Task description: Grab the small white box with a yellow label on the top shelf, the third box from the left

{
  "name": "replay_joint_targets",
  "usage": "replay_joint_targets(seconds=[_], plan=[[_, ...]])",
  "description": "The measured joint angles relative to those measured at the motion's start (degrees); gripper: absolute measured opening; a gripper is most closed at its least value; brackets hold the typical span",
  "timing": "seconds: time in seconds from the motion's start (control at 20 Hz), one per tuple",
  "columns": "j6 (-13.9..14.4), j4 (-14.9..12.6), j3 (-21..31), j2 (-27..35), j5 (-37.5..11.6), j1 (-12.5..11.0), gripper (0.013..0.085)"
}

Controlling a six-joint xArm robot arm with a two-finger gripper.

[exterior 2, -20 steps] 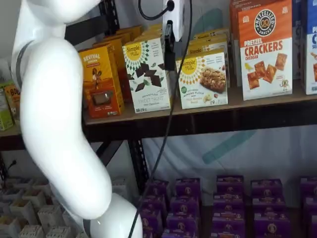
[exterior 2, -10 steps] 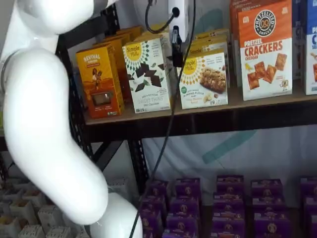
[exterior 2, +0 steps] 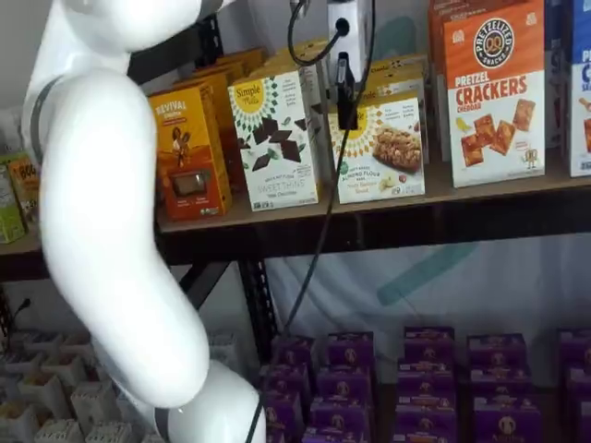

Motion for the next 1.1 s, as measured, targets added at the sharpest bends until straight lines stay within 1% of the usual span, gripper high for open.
replay_joint_targets(seconds=[0.1, 0.2, 0.45, 0.65, 0.85, 1.1], plan=[[0.1, -0.5, -0.3, 0.8, -0.6, 0.3, 0.085], [0.2, -1.7, -0.8, 1.8, -0.8, 0.8, 0.085], [1.5, -4.9, -3.1, 4.6, 1.5, 2.4, 0.085], [2.7, -7.0, -3.1, 5.3, 1.9, 3.9, 0.085], [3.5, -8.2, -2.6, 5.5, 1.7, 4.9, 0.085], [4.6, -10.9, -3.2, 6.3, 3.0, 6.2, 0.085]])
